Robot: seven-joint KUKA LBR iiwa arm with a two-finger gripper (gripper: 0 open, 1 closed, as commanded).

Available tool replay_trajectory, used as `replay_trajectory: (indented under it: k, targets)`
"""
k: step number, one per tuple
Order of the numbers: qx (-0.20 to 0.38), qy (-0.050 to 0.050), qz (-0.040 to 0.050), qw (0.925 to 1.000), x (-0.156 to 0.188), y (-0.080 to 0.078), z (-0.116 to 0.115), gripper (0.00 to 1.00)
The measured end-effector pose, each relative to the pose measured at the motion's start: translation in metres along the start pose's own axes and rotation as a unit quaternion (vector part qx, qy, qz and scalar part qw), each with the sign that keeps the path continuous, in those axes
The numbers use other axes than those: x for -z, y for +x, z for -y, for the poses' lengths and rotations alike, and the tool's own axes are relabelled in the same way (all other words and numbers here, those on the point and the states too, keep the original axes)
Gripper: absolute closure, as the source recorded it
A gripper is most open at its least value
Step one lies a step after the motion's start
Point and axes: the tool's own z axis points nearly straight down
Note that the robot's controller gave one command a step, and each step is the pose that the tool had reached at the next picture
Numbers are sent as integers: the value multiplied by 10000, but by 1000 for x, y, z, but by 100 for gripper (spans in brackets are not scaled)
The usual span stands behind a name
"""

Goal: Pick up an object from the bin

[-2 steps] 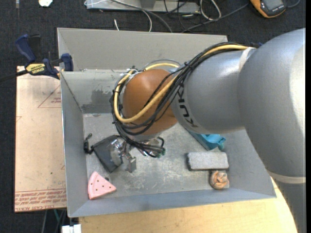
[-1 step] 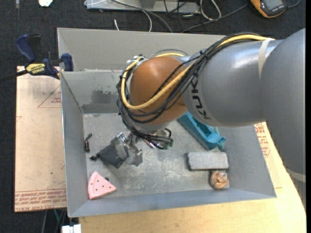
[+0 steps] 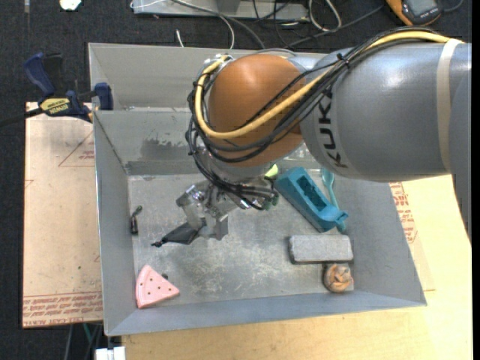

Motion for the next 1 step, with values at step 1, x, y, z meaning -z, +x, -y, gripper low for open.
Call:
replay_trajectory:
  k: [1]
  targets:
    - [306, 20, 44, 9995, -78, -18, 42, 100]
